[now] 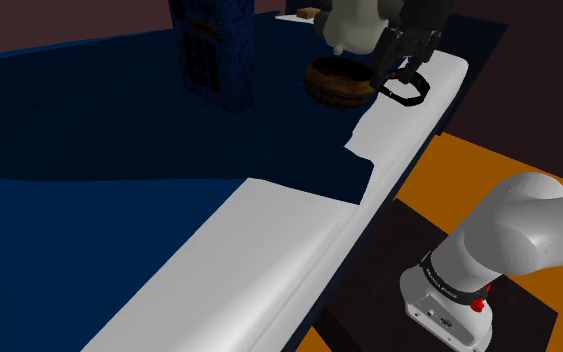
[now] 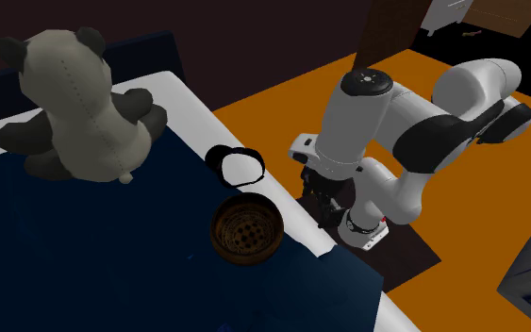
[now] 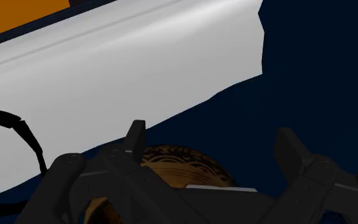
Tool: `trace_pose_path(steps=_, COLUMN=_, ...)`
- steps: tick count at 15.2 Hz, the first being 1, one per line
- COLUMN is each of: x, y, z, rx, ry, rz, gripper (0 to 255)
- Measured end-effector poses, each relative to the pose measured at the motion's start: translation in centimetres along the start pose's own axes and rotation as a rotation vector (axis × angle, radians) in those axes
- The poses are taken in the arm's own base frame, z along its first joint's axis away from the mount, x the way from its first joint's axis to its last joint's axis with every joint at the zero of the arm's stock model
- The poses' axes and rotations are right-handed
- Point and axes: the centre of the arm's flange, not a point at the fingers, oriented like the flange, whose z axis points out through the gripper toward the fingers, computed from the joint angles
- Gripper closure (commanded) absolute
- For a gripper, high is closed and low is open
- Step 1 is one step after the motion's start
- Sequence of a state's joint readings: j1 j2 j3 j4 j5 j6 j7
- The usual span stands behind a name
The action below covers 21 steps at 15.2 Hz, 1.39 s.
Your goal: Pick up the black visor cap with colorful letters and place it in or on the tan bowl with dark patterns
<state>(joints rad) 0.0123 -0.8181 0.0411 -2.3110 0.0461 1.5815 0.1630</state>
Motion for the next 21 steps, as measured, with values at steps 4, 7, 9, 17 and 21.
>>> trace_pose_path(steps=4, x=1.0, y=2.0, z=0.8, rx=-0.023, ry=0.001, rz=0.031, gripper=0)
trace_pose_path(steps=7, x=2.8, y=5.1, z=1.5, rx=-0.056, ry=0.002, rz=0.073, gripper=0)
trace_pose_path(steps=9, x=3.4, y=7.0, z=2.4, rx=-0.079, ry=0.003, rz=0.102, gripper=0)
trace_pose_path(steps=17, x=6.9, y=15.6, z=4.2, rx=-0.171, ry=0.007, rz=0.219, gripper=0)
trace_pose_path(steps=21, x=7.9, y=20.1, z=4.9, rx=-0.218, ry=0.010, rz=0.277, gripper=0)
